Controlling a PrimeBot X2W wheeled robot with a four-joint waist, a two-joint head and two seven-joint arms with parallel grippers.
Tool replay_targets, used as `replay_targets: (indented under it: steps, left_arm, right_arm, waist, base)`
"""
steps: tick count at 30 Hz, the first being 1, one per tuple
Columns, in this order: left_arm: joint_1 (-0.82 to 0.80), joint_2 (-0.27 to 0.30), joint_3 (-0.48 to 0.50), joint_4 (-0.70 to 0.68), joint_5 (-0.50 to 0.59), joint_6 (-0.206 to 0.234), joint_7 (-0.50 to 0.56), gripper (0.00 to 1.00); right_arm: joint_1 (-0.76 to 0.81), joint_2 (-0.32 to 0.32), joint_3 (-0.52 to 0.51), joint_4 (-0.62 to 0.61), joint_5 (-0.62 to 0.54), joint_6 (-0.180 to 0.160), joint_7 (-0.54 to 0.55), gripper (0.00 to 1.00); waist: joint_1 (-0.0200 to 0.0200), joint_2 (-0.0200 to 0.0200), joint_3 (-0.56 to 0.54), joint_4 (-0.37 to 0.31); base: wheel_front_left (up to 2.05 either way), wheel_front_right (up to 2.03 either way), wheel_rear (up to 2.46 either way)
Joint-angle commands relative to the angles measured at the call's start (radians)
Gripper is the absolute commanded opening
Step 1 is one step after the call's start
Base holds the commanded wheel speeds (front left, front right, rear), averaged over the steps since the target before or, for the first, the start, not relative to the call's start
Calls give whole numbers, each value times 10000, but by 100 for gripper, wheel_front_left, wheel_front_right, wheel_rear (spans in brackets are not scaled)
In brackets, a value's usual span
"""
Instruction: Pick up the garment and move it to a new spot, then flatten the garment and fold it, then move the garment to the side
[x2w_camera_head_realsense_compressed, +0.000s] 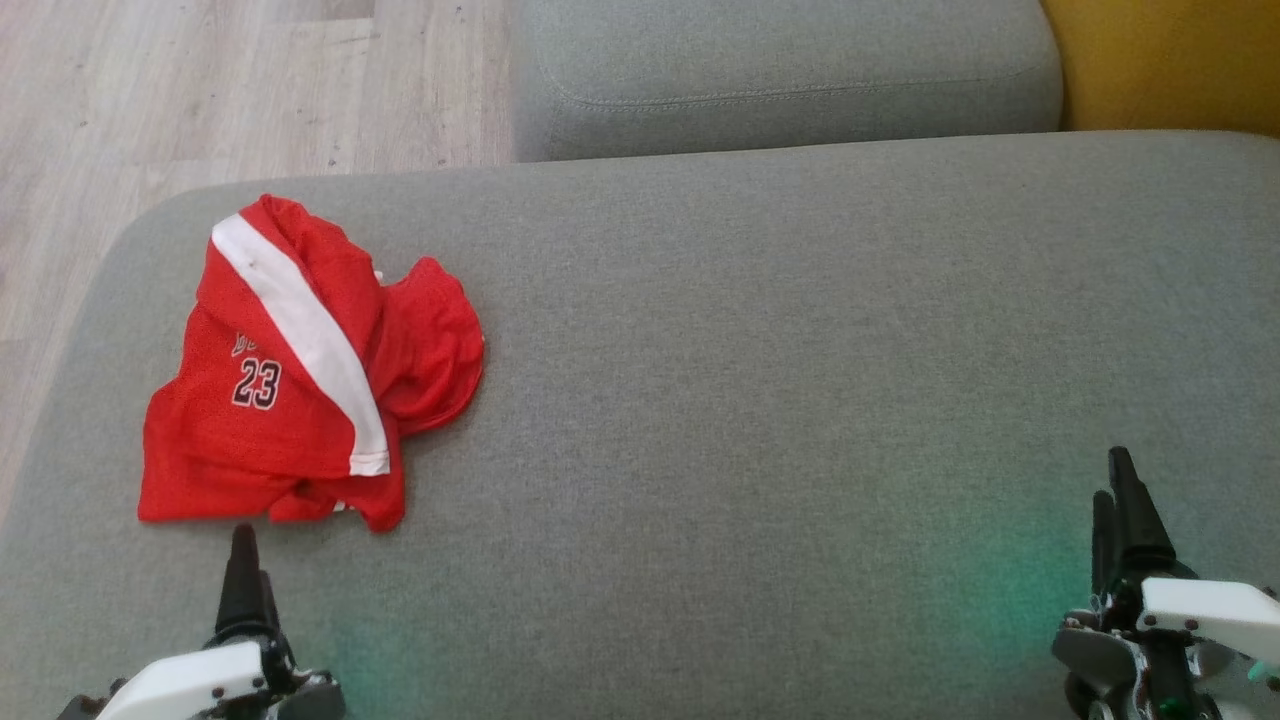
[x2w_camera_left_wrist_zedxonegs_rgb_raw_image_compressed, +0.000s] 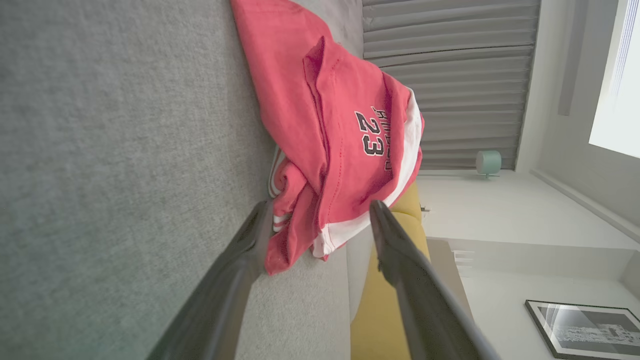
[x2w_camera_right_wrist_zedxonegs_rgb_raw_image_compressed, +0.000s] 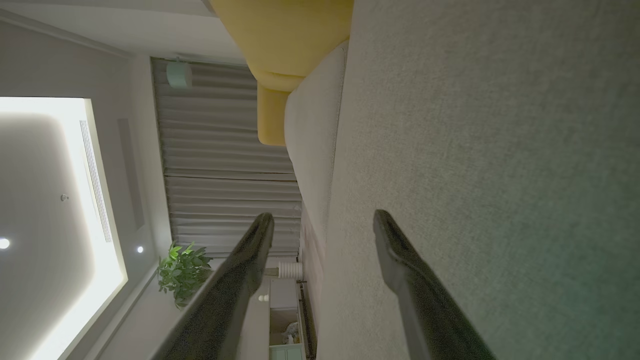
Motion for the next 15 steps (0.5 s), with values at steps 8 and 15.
replay_targets:
  steps: [8, 15]
  left_arm:
    - [-445, 35, 255, -685, 1225, 140, -305, 100]
    - [-507, 39, 147, -1431, 2555, 617, -513, 100]
  right_arm:
    - [-450, -43, 127, -755, -1695, -2, -321, 100]
    - [-499, -47, 377, -1162, -3168, -2, -528, 100]
  waist:
    - [0, 0, 42, 21]
    - [0, 0, 86, 40]
  base:
    - [0, 0, 0]
    - [0, 0, 0]
